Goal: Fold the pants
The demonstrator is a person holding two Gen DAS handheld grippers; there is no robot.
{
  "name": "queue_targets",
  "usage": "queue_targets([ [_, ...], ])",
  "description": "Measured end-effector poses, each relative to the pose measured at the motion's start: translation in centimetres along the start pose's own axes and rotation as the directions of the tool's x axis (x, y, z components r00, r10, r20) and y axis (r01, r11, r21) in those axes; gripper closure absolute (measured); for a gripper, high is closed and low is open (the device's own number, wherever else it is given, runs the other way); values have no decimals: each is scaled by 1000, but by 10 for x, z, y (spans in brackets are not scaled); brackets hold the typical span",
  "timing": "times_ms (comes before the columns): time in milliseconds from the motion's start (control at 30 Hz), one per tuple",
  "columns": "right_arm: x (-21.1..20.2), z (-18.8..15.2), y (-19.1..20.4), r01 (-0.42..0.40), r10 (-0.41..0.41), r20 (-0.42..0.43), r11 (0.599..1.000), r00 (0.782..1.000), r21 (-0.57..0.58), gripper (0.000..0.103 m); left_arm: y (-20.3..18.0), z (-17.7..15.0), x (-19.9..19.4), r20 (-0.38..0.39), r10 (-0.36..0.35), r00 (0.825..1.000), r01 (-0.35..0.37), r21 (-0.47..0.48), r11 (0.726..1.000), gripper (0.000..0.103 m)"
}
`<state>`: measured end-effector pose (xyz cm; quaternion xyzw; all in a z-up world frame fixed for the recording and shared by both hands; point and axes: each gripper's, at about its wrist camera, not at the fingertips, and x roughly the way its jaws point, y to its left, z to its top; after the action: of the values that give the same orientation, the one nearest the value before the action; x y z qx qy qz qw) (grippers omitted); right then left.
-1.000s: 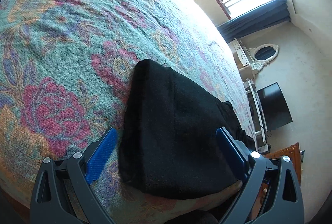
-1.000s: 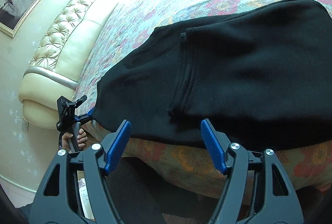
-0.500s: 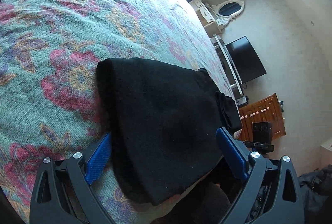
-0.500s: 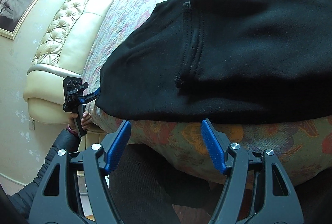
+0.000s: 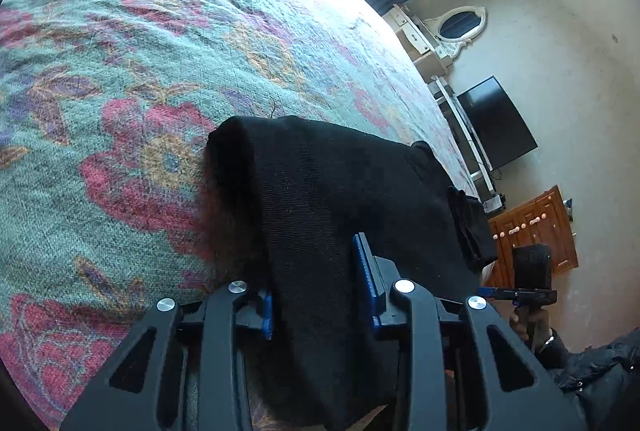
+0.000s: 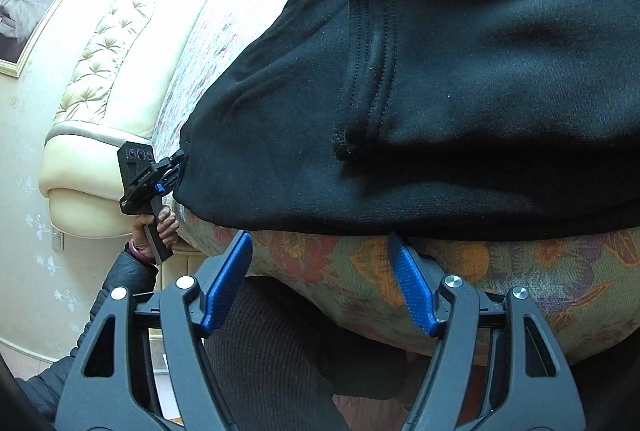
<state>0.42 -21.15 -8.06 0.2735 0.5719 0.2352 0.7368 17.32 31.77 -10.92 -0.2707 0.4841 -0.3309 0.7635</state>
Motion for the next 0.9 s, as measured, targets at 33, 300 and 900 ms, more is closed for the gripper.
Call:
queue_targets([
  [33, -1, 0, 0, 3, -3, 2, 1000, 1000, -6, 33, 3, -1, -1, 11, -19, 1000, 19, -27, 999, 80],
  [300, -14, 0, 12, 115, -109, 63, 989, 992, -90, 33, -13, -2, 0, 76, 17, 997, -14, -45, 999, 90],
  [900, -61, -2, 27, 331, -272, 248, 913, 930, -239, 25, -155, 23, 11, 171, -21, 985, 14, 45, 999, 90],
])
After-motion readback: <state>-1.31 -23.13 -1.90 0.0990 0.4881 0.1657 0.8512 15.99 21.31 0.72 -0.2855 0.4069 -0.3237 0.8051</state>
